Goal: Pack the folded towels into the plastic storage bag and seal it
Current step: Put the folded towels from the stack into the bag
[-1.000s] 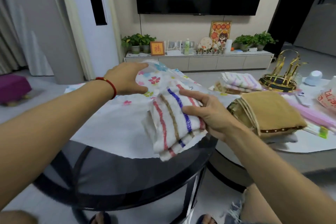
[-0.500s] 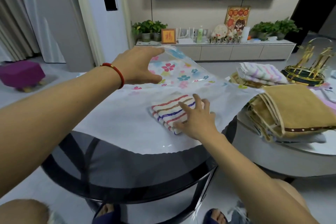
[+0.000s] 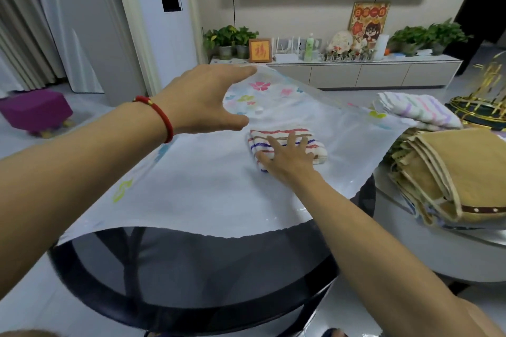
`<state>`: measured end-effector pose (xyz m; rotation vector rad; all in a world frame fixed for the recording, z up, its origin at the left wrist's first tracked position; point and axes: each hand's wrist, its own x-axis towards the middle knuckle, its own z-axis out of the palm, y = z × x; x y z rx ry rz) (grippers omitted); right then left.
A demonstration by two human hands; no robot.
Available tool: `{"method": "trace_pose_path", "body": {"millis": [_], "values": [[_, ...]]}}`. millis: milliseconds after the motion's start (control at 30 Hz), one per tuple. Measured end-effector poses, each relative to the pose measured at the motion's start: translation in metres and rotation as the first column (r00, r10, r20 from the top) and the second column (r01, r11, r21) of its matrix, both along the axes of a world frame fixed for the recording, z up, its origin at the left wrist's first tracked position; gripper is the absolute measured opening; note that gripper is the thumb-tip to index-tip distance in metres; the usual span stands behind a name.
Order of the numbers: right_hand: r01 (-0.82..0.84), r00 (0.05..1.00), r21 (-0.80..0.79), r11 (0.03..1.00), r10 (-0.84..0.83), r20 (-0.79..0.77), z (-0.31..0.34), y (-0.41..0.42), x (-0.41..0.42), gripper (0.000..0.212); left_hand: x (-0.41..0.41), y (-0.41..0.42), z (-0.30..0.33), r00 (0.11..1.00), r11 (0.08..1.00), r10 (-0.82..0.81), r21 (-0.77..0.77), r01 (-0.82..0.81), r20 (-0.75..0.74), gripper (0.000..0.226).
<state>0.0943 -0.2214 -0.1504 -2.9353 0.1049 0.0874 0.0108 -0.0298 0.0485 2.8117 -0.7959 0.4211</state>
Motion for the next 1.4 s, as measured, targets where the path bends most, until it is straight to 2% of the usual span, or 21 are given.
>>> {"method": "trace_pose_path", "body": {"millis": [100,200,333,533,733,833,900,1033,1167,1267,1400], "values": [[-0.117,0.992,-0.077,0.990,0.120,0.027,-0.011,0.001,-0.004,0.063,0.002,0.005,0.009,0.999,1.000,-0.029,-0.008,0.029,0.030,0.082],[-0.118,0.991,-0.148,0.982,0.127,0.047,-0.011,0.001,0.012,0.057,0.009,0.008,0.018,0.996,0.998,-0.062,0.026,0.060,0.059,0.077],[-0.100,0.993,-0.085,0.991,0.105,0.057,0.000,-0.005,0.055,0.056,0.021,0.011,0.024,0.995,0.993,-0.076,0.091,0.069,0.071,0.082],[-0.119,0.989,-0.048,0.992,0.123,0.076,-0.002,-0.021,0.114,0.052,0.034,0.015,0.025,0.985,0.985,-0.151,0.095,0.143,0.085,0.082],[-0.140,0.988,-0.003,0.990,0.139,0.068,-0.002,-0.033,0.140,0.054,0.043,0.015,0.019,0.979,0.979,-0.167,0.137,0.151,0.114,0.084],[-0.160,0.971,0.051,0.986,0.148,0.187,-0.006,-0.035,0.117,0.057,0.043,0.012,0.017,0.984,0.984,-0.127,0.138,0.109,0.122,0.085],[-0.209,0.953,0.031,0.977,0.196,0.231,-0.004,-0.039,0.089,0.059,0.039,0.007,0.013,0.986,0.988,-0.079,0.141,0.058,0.150,0.082],[-0.307,0.922,-0.161,0.938,0.335,0.195,0.010,-0.061,0.016,0.058,0.033,-0.005,0.005,0.973,0.992,0.024,0.114,-0.051,0.229,0.073],[-0.336,0.890,-0.254,0.907,0.394,0.229,0.035,-0.107,-0.069,0.046,0.029,-0.017,-0.006,0.975,0.993,0.070,0.075,-0.088,0.211,0.072],[-0.248,0.900,-0.288,0.925,0.331,0.285,0.051,-0.161,-0.122,0.036,0.028,-0.025,-0.013,0.979,0.991,0.115,0.042,-0.124,0.170,0.076],[0.028,0.930,-0.243,0.970,0.064,0.362,0.070,-0.237,-0.161,0.032,0.026,-0.034,-0.018,0.978,0.987,0.156,0.016,-0.159,0.141,0.078]]}}
